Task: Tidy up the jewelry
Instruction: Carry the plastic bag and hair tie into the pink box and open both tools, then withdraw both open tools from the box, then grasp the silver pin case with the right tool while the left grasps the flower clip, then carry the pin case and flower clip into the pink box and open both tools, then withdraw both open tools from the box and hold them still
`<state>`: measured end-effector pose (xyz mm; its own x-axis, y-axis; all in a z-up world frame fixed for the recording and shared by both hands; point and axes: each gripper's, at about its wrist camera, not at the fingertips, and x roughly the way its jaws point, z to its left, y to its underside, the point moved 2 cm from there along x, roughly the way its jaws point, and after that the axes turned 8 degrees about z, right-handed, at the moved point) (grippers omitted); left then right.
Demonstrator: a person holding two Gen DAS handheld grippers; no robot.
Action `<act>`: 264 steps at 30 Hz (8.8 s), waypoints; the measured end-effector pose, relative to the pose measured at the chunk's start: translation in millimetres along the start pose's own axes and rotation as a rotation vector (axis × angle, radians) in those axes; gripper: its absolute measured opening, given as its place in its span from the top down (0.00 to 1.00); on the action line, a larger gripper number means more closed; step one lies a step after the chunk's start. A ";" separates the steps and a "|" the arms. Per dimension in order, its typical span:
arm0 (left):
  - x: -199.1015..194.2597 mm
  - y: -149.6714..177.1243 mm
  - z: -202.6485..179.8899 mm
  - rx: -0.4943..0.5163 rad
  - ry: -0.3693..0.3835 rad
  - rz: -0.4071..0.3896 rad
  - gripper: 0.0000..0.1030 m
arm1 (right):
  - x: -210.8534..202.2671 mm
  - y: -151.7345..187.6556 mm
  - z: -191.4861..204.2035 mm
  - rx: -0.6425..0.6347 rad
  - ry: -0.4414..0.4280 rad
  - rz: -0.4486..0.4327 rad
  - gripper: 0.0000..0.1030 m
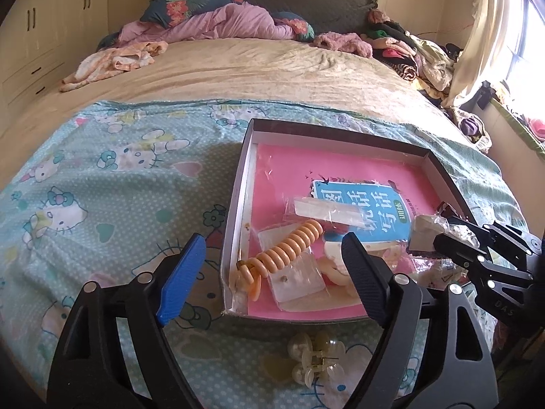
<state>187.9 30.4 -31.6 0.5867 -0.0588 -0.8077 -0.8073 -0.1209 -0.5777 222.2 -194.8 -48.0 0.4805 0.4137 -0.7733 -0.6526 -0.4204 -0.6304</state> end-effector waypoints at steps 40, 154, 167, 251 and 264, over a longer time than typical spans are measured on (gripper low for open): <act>-70.0 25.7 -14.2 0.010 -0.011 -0.092 0.10 | -113.6 29.2 2.0 0.025 0.055 -0.175 0.09; -49.4 34.9 -45.6 0.069 0.120 -0.055 0.74 | -75.1 21.2 19.3 -0.060 -0.070 -0.122 0.70; -14.1 21.0 -37.2 0.053 0.077 -0.004 0.74 | -28.1 7.7 7.9 -0.037 -0.056 -0.055 0.70; -117.7 100.4 -28.9 0.032 0.004 -0.075 0.09 | -124.3 92.7 42.8 0.101 0.002 -0.087 0.05; -115.9 103.5 -32.5 0.038 0.006 -0.069 0.09 | -124.7 93.0 44.3 0.097 0.002 -0.080 0.05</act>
<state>38.4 -7.5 6.1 0.6412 -0.0572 -0.7653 -0.7668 -0.0872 -0.6359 75.6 -249.7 -7.2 0.5343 0.4413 -0.7209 -0.6658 -0.3058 -0.6806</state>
